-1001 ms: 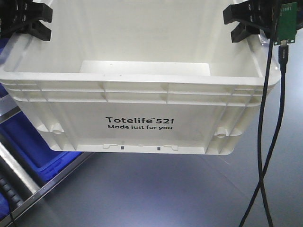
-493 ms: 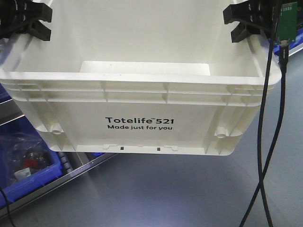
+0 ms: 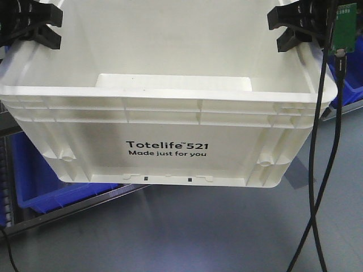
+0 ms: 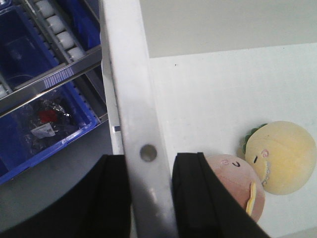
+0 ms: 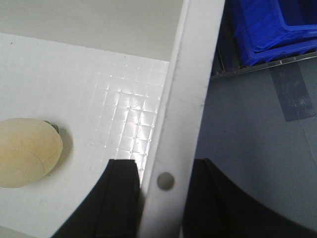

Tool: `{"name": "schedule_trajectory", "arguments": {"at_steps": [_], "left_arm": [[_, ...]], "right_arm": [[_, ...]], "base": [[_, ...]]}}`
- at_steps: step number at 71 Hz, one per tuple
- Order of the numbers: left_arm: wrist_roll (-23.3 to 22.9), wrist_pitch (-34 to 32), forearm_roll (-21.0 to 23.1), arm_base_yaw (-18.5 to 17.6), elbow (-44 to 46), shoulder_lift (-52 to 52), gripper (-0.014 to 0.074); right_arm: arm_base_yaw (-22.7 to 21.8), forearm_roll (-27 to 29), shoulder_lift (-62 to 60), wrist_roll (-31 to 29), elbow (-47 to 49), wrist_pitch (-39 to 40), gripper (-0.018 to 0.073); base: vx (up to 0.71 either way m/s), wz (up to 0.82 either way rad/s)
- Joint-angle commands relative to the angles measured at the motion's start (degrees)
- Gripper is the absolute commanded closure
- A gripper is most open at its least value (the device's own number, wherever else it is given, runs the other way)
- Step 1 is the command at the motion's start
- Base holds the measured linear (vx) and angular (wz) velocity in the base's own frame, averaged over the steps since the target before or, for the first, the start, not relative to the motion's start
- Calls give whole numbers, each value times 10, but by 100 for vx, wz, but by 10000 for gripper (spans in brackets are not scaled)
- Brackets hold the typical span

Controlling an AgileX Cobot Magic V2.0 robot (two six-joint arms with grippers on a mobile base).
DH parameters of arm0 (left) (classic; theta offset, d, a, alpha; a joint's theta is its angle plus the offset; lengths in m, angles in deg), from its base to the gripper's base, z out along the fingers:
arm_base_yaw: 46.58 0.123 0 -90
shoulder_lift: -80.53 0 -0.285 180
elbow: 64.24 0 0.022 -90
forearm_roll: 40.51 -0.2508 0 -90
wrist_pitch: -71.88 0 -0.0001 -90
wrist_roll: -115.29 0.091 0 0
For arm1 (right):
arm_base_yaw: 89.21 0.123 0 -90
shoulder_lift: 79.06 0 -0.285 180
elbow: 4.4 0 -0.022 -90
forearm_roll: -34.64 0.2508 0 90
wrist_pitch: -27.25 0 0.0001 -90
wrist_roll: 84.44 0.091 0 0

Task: Place moving items into box and shelve
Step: 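Hold the crate steady as the base stops facing the roller shelf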

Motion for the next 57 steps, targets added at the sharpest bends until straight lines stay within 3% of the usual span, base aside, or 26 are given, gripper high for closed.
{"name": "schedule_trajectory", "arguments": {"at_steps": [1,57], "left_arm": [[8,-67,35,-5,25,-29,613],[8,-67,35,-5,25,-29,613]], "right_arm": [[1,19,-29,-20,25,65,571],[1,19,-29,-20,25,65,571]], "base": [[-5,32],[3,36]]}}
